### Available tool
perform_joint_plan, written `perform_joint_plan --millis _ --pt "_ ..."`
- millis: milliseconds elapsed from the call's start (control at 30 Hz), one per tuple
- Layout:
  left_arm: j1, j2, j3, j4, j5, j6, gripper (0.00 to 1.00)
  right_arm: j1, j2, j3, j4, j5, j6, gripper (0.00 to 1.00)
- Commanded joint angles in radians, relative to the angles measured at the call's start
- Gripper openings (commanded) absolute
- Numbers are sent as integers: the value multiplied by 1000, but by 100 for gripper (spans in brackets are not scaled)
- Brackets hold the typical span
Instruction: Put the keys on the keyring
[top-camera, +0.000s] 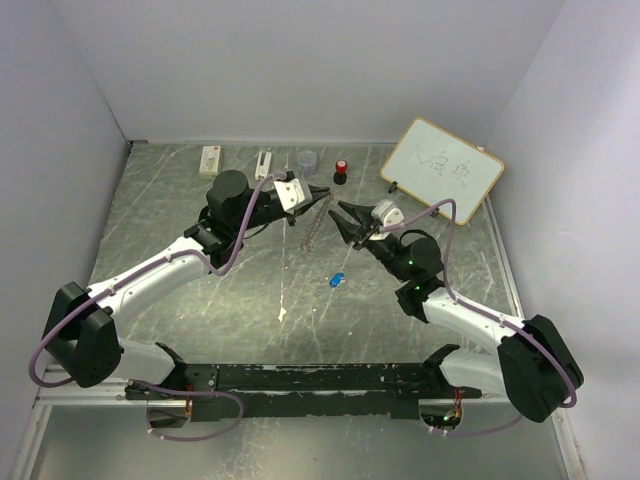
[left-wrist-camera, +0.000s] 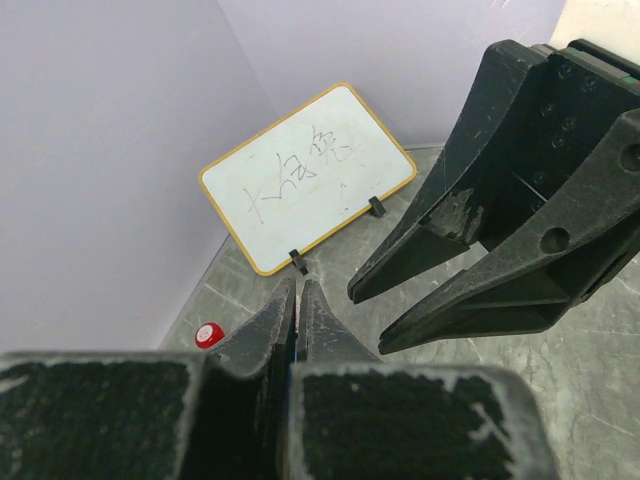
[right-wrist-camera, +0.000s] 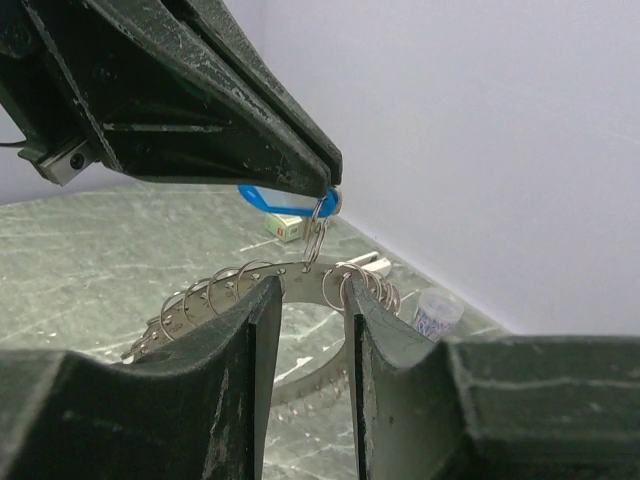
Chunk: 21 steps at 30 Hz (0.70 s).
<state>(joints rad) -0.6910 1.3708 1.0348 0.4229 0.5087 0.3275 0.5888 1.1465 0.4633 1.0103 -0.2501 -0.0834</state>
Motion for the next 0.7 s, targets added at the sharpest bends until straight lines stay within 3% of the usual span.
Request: perform_joint_plan --millis 0,400,667 --pt "-9 -38 -4 64 -2 -10 7 -3 28 13 129 0 13 31" --pt "-14 -41 -3 63 5 -7 7 -3 97 38 201 -18 48 27" --pt "-19 -44 -2 61 4 -3 7 -3 126 43 224 -7 63 13"
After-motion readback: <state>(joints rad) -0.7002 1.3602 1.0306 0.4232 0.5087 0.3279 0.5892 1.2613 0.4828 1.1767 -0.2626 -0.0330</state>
